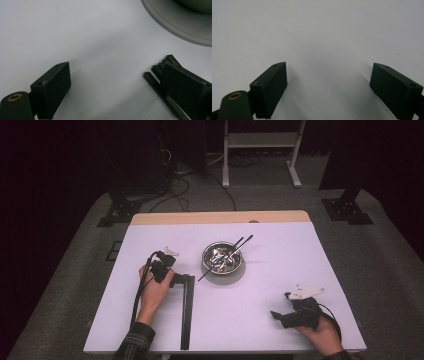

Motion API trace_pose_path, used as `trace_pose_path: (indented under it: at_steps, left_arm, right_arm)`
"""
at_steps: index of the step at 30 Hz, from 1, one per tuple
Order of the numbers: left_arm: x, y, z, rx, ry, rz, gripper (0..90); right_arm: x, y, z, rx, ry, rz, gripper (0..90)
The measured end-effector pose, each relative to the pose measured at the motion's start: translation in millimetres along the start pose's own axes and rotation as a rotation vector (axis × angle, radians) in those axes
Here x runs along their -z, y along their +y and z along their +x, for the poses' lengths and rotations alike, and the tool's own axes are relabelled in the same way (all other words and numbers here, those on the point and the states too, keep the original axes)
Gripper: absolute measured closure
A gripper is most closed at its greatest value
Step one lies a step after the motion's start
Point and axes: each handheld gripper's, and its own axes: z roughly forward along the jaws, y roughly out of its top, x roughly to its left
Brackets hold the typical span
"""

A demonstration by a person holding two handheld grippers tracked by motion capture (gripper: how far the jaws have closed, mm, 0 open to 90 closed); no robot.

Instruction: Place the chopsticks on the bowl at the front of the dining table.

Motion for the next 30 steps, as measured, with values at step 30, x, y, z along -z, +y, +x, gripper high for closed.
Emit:
trace_pose_path:
  at_steps: [30]
  left_arm:
    - [10.6,-34.1,-16.2,0.027,0.045,-0.139,8.5]
  right_arm:
    - [0.0,0.0,0.0,0.001,0.000,0.000,12.6]
